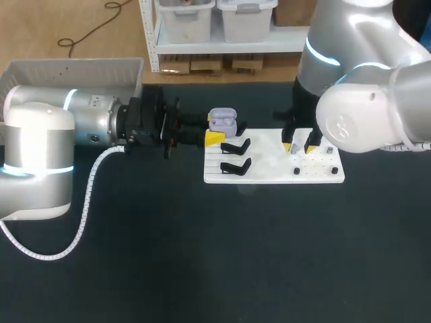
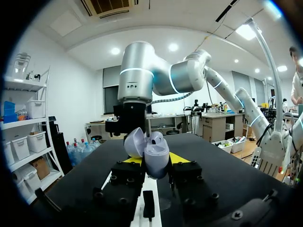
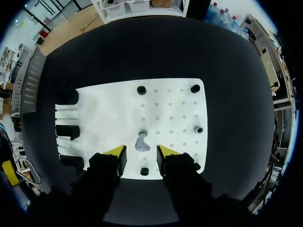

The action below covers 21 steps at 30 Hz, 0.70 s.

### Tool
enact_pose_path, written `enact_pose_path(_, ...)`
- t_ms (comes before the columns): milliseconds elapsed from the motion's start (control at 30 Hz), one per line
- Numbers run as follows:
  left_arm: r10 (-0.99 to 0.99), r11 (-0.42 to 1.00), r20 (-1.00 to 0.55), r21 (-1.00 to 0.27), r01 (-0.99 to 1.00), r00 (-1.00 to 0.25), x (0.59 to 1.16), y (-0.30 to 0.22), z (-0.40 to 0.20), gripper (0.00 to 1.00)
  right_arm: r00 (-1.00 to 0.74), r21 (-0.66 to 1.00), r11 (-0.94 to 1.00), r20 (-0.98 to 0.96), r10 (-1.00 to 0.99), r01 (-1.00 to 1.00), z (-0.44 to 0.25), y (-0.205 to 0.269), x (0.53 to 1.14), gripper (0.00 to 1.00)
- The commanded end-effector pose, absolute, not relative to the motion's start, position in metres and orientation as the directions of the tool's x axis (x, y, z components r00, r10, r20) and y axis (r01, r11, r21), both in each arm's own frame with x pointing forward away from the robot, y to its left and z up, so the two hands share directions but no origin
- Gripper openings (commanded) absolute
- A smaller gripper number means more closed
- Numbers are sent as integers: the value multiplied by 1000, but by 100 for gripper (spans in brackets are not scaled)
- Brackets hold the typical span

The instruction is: Pick up each earbud case from the left stands, insert the matching earbuds, close the lid, and place the case in the box.

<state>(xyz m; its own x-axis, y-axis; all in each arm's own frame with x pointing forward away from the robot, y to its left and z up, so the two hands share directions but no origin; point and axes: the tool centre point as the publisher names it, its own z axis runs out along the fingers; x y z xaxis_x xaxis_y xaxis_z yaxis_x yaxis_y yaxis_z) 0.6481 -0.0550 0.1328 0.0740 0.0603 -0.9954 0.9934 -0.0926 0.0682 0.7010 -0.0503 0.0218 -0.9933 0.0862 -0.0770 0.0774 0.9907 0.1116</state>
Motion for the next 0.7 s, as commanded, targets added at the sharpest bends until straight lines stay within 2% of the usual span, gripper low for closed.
enact_pose_path(33,58,-91,-995,71,993,76,648,-55,132,0,-992,121,989,-85,97,87,19,-52,703,38)
enact_pose_path(700,58,-91,-995,71,993,76,648,-55,132,0,-988,139,985,-100,120,106,17,-52,705,29)
